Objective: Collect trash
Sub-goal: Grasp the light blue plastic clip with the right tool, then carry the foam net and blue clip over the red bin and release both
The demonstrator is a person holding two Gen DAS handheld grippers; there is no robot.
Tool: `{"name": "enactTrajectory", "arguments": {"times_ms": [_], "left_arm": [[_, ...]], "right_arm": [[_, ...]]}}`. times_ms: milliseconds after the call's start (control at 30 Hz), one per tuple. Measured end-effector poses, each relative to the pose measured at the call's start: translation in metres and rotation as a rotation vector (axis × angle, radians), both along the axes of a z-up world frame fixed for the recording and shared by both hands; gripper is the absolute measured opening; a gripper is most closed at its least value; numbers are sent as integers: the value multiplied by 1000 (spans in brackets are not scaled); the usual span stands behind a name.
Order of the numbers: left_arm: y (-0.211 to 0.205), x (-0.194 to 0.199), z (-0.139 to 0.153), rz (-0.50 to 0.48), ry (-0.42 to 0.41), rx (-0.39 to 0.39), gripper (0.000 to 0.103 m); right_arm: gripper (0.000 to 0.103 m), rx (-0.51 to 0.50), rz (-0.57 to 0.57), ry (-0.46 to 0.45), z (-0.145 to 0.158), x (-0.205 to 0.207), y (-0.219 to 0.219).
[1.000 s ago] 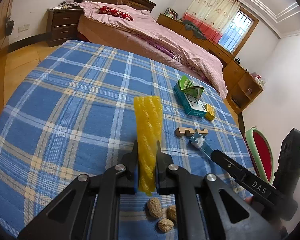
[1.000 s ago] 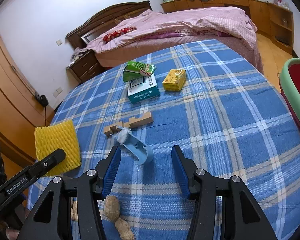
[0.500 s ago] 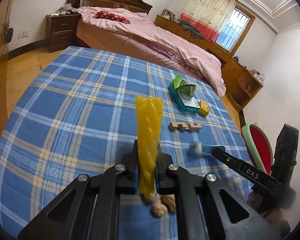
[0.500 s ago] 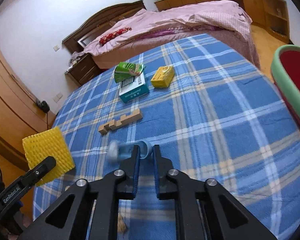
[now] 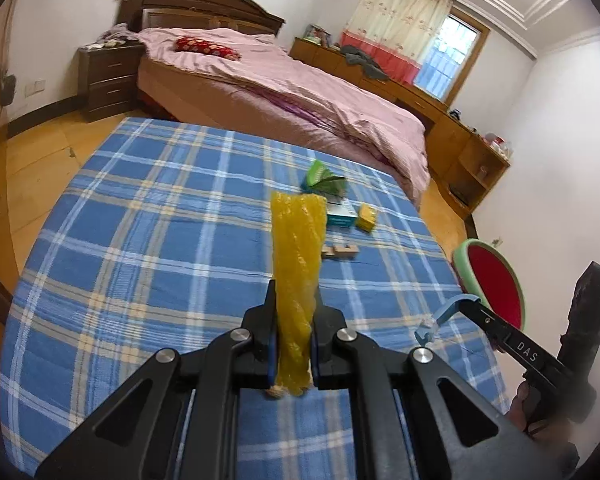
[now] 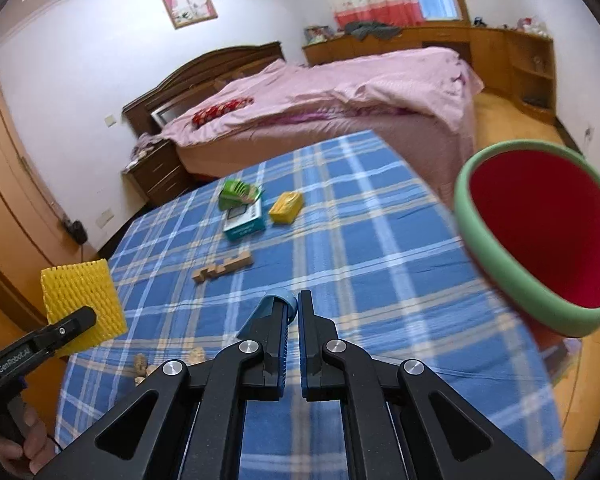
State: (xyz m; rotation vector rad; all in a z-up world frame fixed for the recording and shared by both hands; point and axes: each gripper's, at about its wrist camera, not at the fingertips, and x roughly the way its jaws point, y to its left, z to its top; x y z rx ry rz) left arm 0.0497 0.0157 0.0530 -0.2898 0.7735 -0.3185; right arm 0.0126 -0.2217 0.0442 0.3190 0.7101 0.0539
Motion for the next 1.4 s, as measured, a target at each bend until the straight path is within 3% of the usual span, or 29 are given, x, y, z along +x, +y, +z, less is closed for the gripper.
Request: {"name": "enactTrajectory", "arguments": {"times_ms": [300, 667, 1033, 1400], "left_arm": [[-41, -9, 28, -122, -35, 15, 10], [-101, -13, 45, -261, -56, 9, 10], [-188, 7, 40, -402, -26, 65, 10], [-275, 22, 24, -517, -4, 109, 10]], "right_arm": [[4, -58, -102, -83, 33, -34, -29], [4, -113, -225, -118, 55, -54, -79], [4, -125, -320, -105, 48, -58, -133], [4, -56, -398, -70, 20, -56, -190]]}}
